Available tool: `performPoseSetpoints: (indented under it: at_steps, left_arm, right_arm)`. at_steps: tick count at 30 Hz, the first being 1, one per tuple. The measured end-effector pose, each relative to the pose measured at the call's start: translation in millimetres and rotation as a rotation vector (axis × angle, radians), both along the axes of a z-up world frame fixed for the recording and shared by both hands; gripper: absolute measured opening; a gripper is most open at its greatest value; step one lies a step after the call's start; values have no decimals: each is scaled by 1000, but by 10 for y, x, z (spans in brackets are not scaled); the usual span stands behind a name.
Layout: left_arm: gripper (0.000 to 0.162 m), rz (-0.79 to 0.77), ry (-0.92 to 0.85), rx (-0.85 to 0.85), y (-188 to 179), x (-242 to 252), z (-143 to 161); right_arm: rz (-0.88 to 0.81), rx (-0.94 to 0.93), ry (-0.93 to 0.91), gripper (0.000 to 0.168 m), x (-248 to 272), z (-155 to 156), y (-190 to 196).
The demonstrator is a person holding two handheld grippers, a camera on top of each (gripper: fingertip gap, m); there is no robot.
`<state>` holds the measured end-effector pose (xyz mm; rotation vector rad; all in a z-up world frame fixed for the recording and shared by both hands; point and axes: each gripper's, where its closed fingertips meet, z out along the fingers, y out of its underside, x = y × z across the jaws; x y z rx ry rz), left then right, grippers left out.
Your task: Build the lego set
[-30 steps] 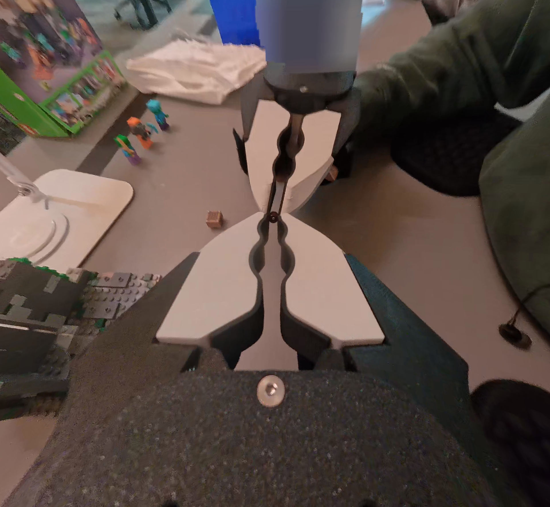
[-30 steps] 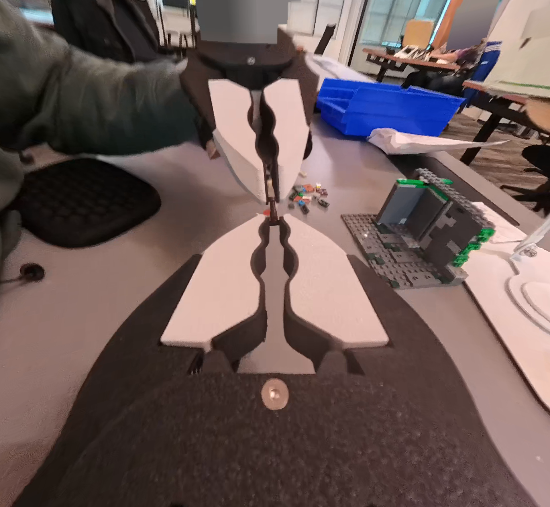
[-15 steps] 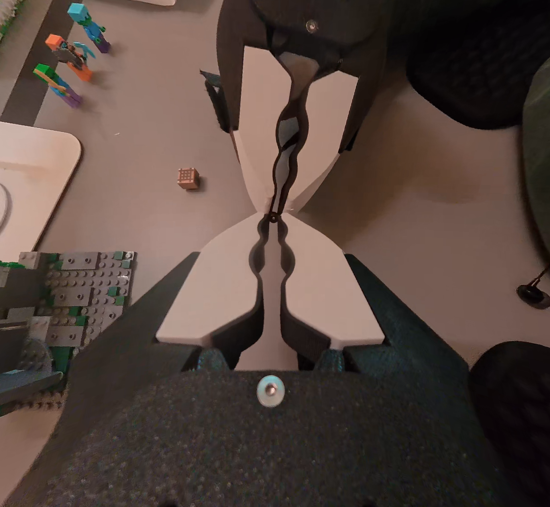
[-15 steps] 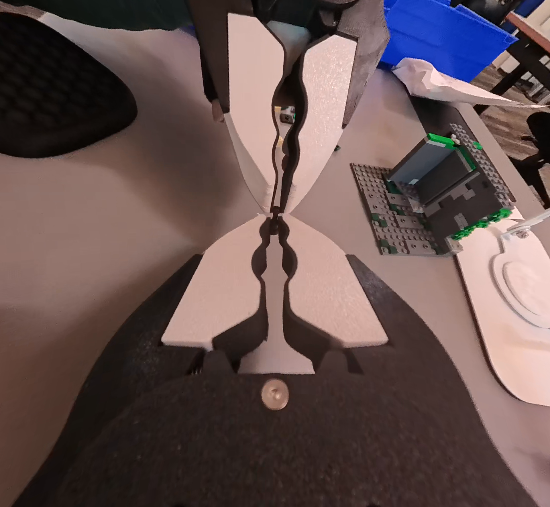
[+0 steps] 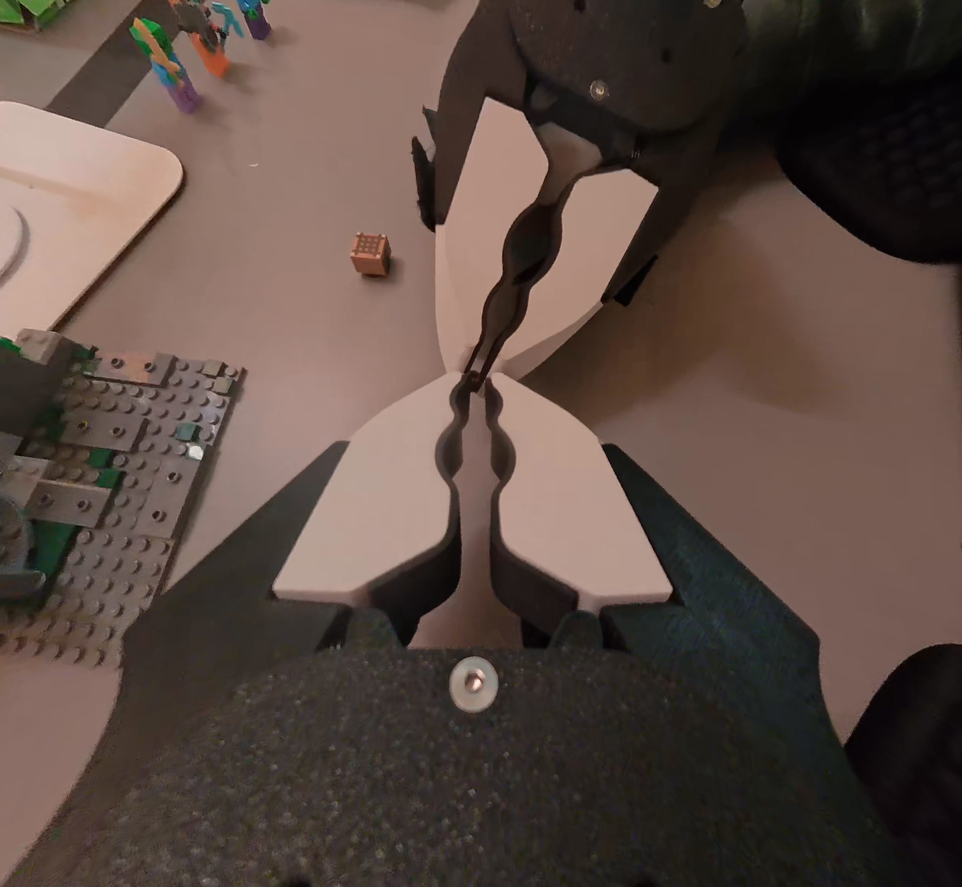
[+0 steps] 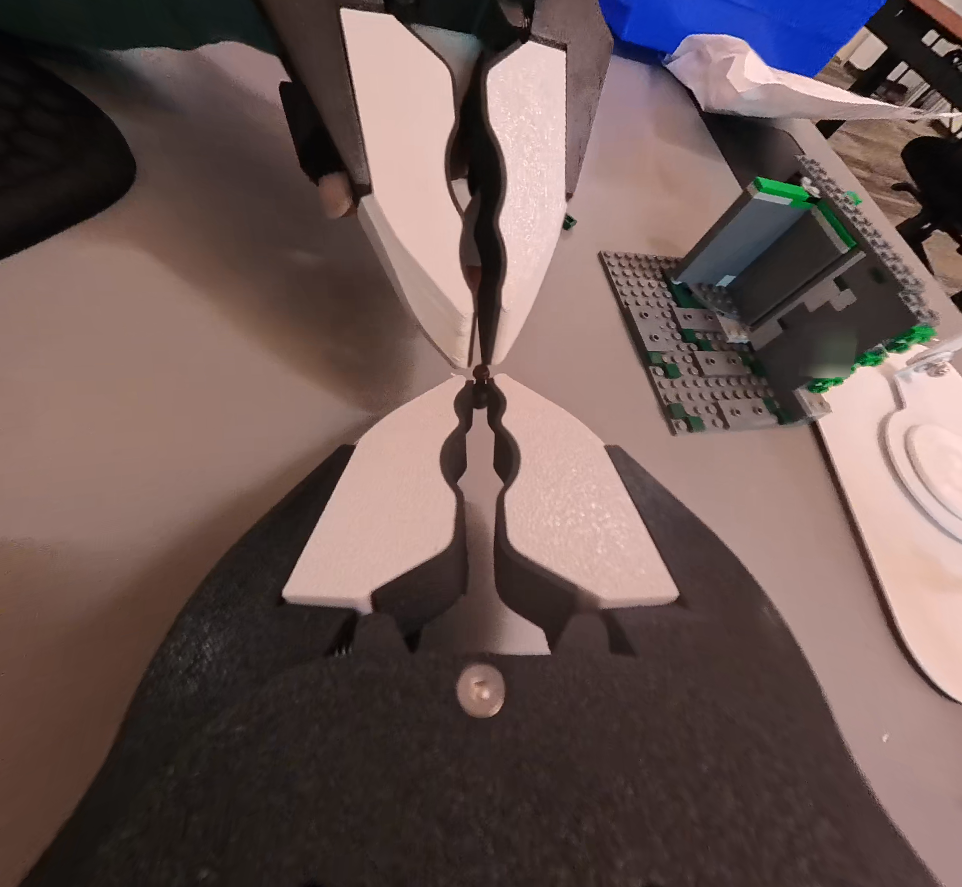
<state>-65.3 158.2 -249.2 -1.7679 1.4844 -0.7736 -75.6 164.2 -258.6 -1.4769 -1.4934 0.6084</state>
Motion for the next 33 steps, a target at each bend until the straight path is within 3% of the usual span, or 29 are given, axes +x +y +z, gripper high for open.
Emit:
performPoseSetpoints:
  at_steps: [16,19,31,33]
  left_arm:
    - [3,17,61,-2,71,-15,-116]
    - [0,39,102,-10,177,-73,-137]
    - [0,49,168,-20,377,-97,-212]
    - [7,49,163,-30,362,-53,-236]
  right_arm:
    - [-42,12,-36,5,19,-87,63]
    - [-66,-4,-41,13,96,-78,124]
    - [-132,-14,-77,13,342,-115,316]
    - [-141,-11,-94,13,389,-132,352]
